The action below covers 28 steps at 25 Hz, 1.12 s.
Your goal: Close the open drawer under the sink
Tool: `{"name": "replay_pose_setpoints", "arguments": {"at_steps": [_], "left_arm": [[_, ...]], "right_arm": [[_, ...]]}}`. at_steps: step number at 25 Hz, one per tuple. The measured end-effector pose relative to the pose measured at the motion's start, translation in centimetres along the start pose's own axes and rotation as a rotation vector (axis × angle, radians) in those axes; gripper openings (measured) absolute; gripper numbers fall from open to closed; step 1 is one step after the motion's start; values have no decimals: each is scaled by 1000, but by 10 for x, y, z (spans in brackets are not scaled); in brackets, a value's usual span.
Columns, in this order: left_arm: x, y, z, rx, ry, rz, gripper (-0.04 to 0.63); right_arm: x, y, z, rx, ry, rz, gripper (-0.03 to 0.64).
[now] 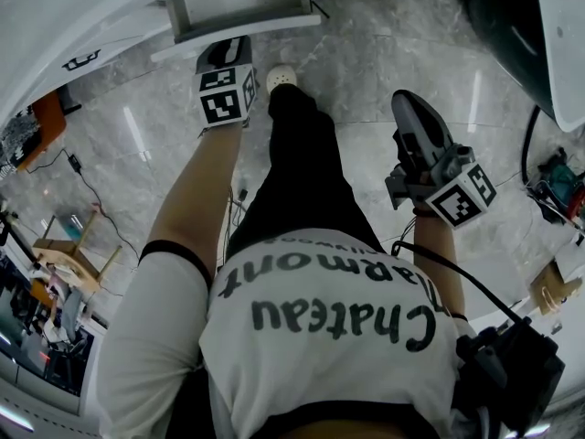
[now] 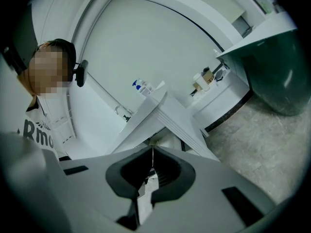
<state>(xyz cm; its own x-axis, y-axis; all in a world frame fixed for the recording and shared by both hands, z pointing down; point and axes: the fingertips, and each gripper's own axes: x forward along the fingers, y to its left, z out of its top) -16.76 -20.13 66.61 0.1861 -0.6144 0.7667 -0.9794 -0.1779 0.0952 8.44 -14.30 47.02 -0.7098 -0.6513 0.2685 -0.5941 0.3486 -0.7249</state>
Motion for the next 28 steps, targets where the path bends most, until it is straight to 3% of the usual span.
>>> {"name": "replay_pose_setpoints", "arguments": {"at_steps": [20, 28], "left_arm": [[17, 18, 20, -5, 3, 3, 110], [25, 25, 45, -28, -34, 18, 112]], "right_arm": [[-1, -12, 9, 9, -26, -42, 12], [0, -13, 6, 21, -20, -48, 12]]}}
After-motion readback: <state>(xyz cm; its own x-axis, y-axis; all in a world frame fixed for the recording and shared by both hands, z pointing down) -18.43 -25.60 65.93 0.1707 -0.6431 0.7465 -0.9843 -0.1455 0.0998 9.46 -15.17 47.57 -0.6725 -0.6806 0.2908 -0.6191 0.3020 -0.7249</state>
